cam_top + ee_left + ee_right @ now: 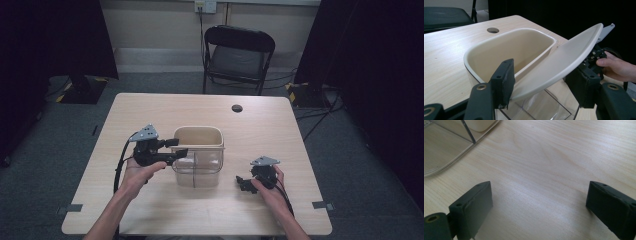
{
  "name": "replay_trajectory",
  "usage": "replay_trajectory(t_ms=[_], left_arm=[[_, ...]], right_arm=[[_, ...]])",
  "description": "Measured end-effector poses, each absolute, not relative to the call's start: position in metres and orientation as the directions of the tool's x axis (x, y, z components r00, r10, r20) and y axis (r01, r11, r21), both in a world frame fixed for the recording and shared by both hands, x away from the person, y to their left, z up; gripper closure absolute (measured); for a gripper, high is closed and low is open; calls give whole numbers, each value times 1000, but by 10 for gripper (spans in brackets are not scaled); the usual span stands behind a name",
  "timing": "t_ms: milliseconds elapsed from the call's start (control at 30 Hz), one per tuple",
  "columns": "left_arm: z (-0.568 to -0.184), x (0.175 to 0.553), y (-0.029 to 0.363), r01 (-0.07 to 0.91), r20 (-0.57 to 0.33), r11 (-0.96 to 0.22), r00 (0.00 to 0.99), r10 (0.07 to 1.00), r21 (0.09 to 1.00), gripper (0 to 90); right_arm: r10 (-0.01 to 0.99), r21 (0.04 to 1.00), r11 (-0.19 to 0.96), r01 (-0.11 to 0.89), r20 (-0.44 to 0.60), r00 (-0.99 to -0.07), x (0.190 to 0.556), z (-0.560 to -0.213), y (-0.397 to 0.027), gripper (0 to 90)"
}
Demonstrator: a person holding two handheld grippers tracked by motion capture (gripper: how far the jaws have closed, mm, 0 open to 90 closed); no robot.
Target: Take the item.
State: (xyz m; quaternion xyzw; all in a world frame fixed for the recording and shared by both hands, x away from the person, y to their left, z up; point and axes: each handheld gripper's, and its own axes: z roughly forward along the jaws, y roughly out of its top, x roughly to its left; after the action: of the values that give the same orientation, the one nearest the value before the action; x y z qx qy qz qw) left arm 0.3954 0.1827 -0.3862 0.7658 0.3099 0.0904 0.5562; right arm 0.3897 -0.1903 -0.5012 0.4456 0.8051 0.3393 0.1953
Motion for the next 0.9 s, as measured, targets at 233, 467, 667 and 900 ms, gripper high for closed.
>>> replay_trajectory(t_ms=[233,467,667,900], left_arm=[[-386,395,183,373,-204,-190,791,577,908,406],[-386,396,182,374,-206,-189,790,577,908,407],[-386,396,183,373,-204,-192,791,576,908,407],[-386,396,183,375,-206,-190,790,577,907,407]], right_arm=[[850,720,373,585,-12,-527,390,-501,-190,62],[850,720,372,585,-12,-526,390,-501,-190,62],[850,720,373,585,-12,-526,390,-501,-190,62],[850,720,373,585,-12,-526,390,-501,-190,62]])
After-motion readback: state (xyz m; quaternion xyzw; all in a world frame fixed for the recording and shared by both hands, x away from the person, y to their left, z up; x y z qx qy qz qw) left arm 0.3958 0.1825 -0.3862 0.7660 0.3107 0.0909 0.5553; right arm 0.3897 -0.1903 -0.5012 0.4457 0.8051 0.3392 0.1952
